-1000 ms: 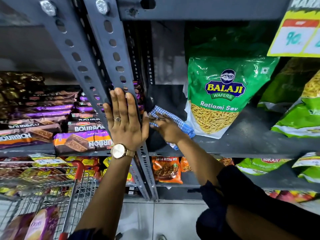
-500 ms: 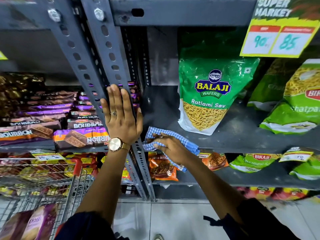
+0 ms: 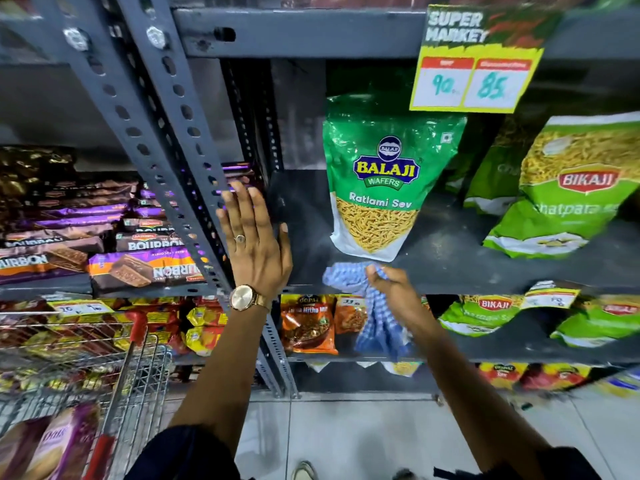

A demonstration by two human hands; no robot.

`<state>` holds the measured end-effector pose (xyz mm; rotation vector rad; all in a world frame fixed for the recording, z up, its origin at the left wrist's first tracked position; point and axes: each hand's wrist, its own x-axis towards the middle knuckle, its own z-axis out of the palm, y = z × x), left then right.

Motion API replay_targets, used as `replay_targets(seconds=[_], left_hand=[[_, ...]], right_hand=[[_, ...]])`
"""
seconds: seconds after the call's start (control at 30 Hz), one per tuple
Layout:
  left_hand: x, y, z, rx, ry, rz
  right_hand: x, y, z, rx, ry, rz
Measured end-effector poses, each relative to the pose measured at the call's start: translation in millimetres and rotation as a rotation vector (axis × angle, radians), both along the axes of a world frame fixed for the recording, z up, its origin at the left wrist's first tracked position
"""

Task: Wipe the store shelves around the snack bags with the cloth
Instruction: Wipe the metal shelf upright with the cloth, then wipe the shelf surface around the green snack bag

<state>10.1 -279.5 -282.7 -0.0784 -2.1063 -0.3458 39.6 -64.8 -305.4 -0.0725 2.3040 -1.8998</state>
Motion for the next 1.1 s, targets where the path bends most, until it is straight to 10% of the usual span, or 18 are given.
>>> replay_targets(seconds=[0.17,0.37,0.77,1.1], left_hand=[[3.2,50.5,-14.1,-0.039,-0.097,-0.106],[16.6,127.2,-36.6,-0.135,-0.213,-0.275],[13.4,118.9,-75.0,0.05,-0.693,0.036],[-14.6,83.4,-81.1,0.004,-0.833,-0.091]], right_hand=[[2.6,83.9,46.0,-0.17,-0.099,-0.213],[-23.9,165.9,68.9,0.141,0.171,-0.437],[-49.3,167.8,-51.3,0.986,0.319,-0.161],[-110.8,131.7,-52.0,0.941,0.304,-0.213]])
